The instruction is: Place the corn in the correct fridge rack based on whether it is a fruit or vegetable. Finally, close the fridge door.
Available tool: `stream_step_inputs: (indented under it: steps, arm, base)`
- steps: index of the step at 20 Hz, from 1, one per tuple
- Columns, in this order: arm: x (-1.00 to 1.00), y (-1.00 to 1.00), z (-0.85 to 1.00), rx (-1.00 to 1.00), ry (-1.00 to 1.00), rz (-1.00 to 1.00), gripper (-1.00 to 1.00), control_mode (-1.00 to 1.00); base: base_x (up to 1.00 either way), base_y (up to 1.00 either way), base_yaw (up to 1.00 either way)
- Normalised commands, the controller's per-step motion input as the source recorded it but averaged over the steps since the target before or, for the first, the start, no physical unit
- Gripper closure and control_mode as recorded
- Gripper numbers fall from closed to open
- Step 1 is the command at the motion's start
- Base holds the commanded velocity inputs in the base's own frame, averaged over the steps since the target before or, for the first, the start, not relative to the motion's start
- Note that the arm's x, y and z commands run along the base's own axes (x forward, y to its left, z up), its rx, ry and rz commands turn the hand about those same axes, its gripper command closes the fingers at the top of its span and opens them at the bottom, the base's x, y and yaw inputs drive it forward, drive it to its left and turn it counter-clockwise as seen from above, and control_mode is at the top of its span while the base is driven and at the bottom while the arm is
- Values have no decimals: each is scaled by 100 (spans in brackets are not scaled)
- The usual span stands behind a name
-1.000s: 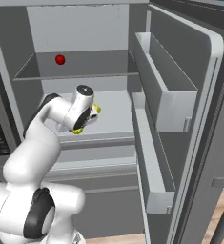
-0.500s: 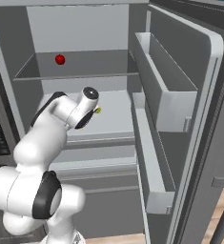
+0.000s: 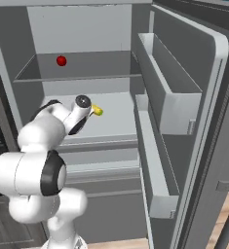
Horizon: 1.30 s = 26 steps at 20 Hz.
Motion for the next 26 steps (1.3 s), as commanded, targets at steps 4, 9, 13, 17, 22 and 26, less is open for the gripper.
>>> stream_step_inputs:
  steps: [4, 9, 13, 17, 22, 26]
  arm:
    - [78, 60, -8, -2, -5, 0, 100, -100]
    - [68, 31, 0, -1, -1, 0, -100, -100]
    - [-4, -7, 6, 0, -4, 0, -100, -100]
    - [-1, -7, 30, 0, -17, 0, -100, -100]
    - [-80, -35, 39, 1, -11, -9, -100, -100]
    - [-100, -38, 41, 2, 0, -24, -100, -100]
  base:
    - [0, 0, 0]
    - [0, 0, 0]
    - [0, 0, 0]
    - [0, 0, 0]
    - [0, 0, 0]
    - [0, 0, 0]
